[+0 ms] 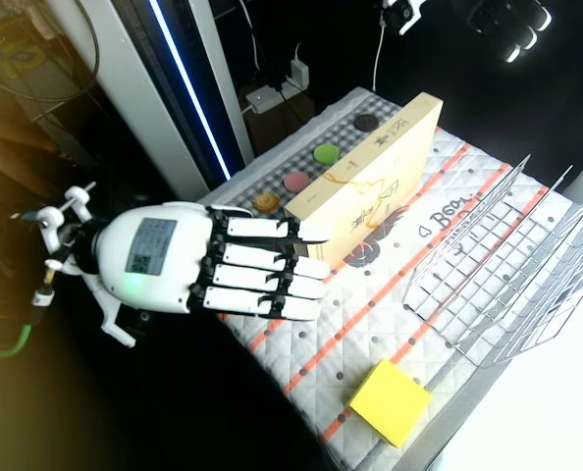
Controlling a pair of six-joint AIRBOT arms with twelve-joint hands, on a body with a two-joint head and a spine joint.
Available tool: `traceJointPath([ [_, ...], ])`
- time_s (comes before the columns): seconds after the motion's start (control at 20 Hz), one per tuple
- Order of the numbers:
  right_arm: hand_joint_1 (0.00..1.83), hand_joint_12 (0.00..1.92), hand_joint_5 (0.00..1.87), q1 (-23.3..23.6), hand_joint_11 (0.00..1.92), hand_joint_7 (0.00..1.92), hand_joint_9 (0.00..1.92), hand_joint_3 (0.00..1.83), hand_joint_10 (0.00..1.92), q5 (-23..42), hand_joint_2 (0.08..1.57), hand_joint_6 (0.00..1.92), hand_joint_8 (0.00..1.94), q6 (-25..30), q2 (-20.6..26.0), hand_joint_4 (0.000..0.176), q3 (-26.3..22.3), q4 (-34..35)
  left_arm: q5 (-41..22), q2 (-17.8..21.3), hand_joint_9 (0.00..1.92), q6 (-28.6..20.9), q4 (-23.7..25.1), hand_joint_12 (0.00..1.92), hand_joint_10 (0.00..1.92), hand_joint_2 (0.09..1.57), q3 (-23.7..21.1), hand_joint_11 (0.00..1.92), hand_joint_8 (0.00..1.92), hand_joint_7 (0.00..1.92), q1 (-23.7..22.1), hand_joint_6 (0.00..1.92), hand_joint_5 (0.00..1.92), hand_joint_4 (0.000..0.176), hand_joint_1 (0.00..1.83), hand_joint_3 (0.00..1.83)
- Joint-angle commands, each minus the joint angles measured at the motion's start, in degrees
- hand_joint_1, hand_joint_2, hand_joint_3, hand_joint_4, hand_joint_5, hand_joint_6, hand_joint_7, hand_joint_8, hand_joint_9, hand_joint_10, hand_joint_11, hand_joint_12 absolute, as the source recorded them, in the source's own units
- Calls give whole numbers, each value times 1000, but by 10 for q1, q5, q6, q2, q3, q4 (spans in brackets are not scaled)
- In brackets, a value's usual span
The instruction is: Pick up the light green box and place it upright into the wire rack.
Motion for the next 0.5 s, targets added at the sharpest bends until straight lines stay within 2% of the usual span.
traceJointPath([
  [0.0, 481, 308, 283, 3, 0, 222, 130, 13, 6, 63, 1043, 4, 1, 2, 6, 129, -1, 21, -72, 4, 500, -5, -11, 650, 18, 1231, 0, 168, 4, 522, -4, 5, 654, 0, 102, 3],
  [0.1, 468, 305, 279, 3, 0, 209, 129, 5, 3, 63, 1039, 1, 0, 2, 8, 127, -3, 20, -74, 6, 497, -5, -11, 653, 7, 1233, -2, 155, 0, 508, -1, 0, 646, 0, 152, 0],
  [0.2, 490, 258, 273, 6, 0, 206, 120, 0, 0, 64, 1029, 0, 0, 3, 10, 109, -5, 17, -78, 6, 501, -5, -11, 658, 7, 1233, -4, 160, 0, 504, 2, 0, 641, 0, 158, 0],
  [0.3, 579, 268, 210, 11, 19, 201, 140, 6, 6, 71, 1050, 0, 0, 3, 13, 78, -8, 10, -80, 6, 487, -5, -13, 704, 1, 1230, -5, 128, 0, 500, 6, 0, 627, 2, 184, 1],
  [0.35, 598, 263, 186, 15, 6, 188, 121, 4, 1, 77, 1049, 0, 0, 3, 18, 75, -11, 8, -82, 6, 476, -5, -15, 714, 0, 1224, -5, 119, 0, 494, 8, 0, 602, 22, 192, 0],
  [0.4, 612, 201, 146, 16, 0, 117, 74, 0, 0, 82, 1027, 0, 0, 3, 22, 78, -13, 7, -83, 5, 468, -5, -15, 784, 0, 1206, -5, 103, 0, 490, 10, 0, 596, 25, 211, 2],
  [0.45, 579, 198, 111, 18, 25, 93, 72, 0, 2, 89, 997, 0, 0, 6, 25, 95, -17, 5, -85, 5, 463, -5, -15, 875, 0, 1192, -4, 76, 0, 488, 13, 0, 597, 32, 244, 1],
])
